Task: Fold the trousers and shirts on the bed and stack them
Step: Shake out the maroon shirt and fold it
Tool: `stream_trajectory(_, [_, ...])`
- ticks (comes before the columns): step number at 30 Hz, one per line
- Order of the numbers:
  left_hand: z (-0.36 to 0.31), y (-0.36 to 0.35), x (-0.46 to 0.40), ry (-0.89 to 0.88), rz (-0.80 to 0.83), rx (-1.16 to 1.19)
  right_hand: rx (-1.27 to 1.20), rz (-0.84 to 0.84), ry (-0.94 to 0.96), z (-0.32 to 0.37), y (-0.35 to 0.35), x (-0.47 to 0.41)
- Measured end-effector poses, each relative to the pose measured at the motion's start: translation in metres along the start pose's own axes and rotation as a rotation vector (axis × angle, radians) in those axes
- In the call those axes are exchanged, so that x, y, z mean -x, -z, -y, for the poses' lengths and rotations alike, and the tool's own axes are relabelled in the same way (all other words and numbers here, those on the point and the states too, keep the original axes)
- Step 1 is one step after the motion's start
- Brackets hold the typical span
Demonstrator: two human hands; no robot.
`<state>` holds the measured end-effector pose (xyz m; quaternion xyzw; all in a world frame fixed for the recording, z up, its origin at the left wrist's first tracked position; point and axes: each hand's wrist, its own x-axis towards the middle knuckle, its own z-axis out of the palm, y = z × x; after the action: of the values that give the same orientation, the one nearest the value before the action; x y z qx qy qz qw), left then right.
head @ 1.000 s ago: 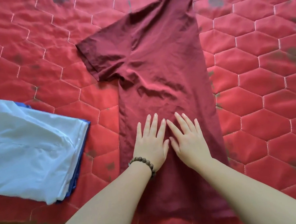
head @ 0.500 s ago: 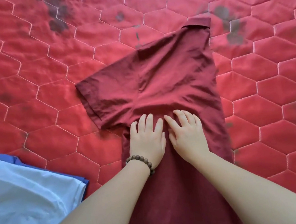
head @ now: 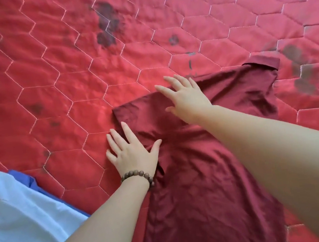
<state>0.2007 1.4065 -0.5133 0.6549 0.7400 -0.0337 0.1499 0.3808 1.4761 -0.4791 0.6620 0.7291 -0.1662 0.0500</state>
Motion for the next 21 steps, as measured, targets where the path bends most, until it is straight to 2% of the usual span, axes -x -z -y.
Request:
stream_trajectory(2, [-0.002,0.004,0.001,0.056,-0.053,0.085,0.052,0.147,0.100,0.009,0.004,-0.020])
stream_trajectory(4, [-0.006,0.007,0.005,0.142,-0.057,0.169,0.136,0.219,0.132,0.018,0.004,-0.030])
stream_trajectory(7, [-0.008,0.012,0.009,0.312,0.035,0.187,0.163,0.235,0.117,0.028,0.006,-0.040])
stream_trajectory(10, [-0.006,0.013,0.013,0.381,0.154,0.281,0.143,0.237,0.146,0.034,0.010,-0.040])
stream_trajectory(12, [-0.007,0.014,0.016,0.321,0.172,0.405,0.126,0.236,0.169,0.037,0.013,-0.037])
stream_trajectory(14, [-0.010,0.017,0.019,0.243,0.107,0.514,0.132,0.188,0.192,0.038,0.017,-0.032])
stream_trajectory(17, [-0.013,0.029,0.023,0.149,-0.001,0.648,0.146,-0.074,0.255,0.025,0.027,-0.011])
stream_trajectory(19, [-0.012,0.036,0.031,-0.058,-0.116,0.576,0.185,-0.321,0.294,0.006,0.028,0.015])
stream_trajectory(20, [-0.012,0.036,0.038,-0.222,-0.172,0.507,0.203,-0.399,0.299,-0.006,0.026,0.031])
stream_trajectory(21, [-0.011,0.033,0.046,-0.402,-0.205,0.426,0.229,-0.394,0.292,-0.020,0.022,0.047])
